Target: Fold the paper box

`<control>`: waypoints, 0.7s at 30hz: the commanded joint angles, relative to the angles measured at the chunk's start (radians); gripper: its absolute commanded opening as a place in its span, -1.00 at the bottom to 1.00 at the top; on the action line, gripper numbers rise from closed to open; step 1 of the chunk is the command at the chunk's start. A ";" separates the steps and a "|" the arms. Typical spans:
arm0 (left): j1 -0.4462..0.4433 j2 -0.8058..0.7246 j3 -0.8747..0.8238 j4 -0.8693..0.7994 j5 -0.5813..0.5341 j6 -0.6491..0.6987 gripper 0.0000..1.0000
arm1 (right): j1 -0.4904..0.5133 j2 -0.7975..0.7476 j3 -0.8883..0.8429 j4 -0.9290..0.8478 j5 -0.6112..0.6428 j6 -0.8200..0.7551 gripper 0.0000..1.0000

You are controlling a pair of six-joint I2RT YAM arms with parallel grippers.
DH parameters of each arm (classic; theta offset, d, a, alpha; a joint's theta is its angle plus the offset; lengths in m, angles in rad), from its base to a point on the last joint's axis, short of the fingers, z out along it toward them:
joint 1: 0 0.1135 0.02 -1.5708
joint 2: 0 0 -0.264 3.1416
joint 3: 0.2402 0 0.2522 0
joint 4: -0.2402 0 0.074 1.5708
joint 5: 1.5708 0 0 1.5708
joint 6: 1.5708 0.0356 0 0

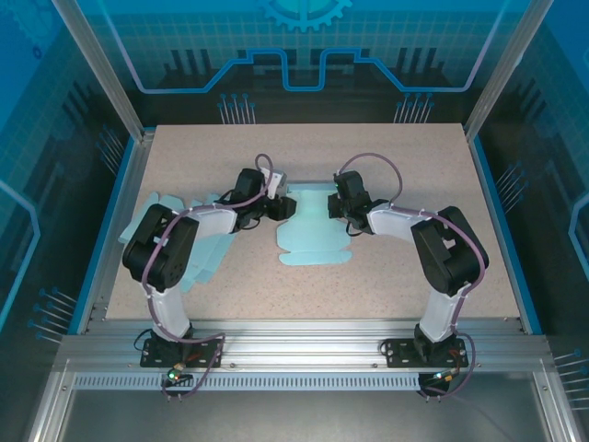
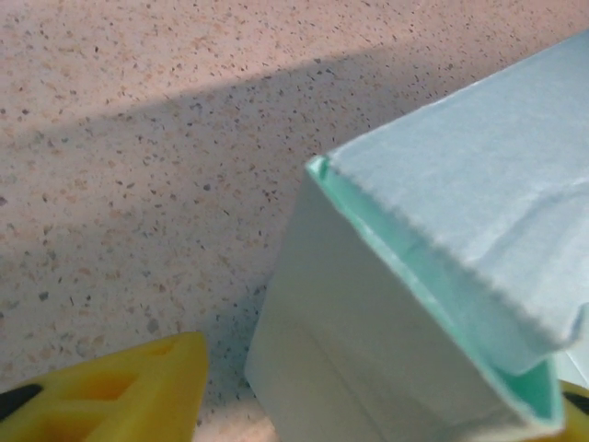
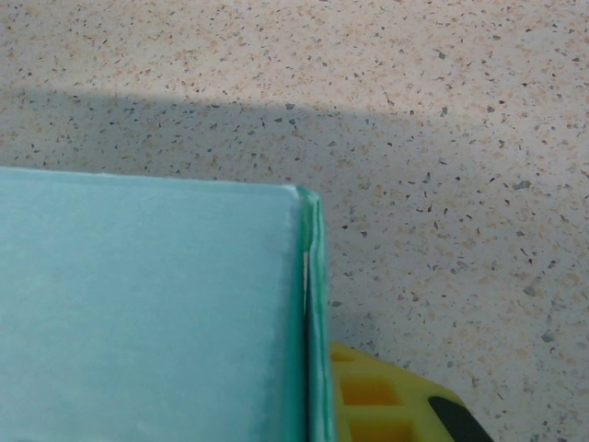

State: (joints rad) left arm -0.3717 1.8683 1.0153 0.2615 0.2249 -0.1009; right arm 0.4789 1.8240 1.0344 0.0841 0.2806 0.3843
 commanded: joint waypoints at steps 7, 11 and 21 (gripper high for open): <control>-0.041 0.047 0.078 -0.040 -0.184 -0.068 -0.48 | 0.018 0.021 0.007 -0.040 -0.028 0.005 -0.99; -0.073 0.028 0.079 -0.069 -0.228 -0.079 -0.49 | 0.020 0.018 0.025 -0.078 -0.014 0.010 -0.98; -0.078 -0.103 0.016 -0.097 -0.163 -0.226 -0.62 | 0.048 -0.018 0.054 -0.195 0.115 -0.007 -0.73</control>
State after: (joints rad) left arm -0.4480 1.8435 1.0374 0.1680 0.0147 -0.2459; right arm 0.5110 1.8233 1.0756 -0.0143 0.3443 0.3859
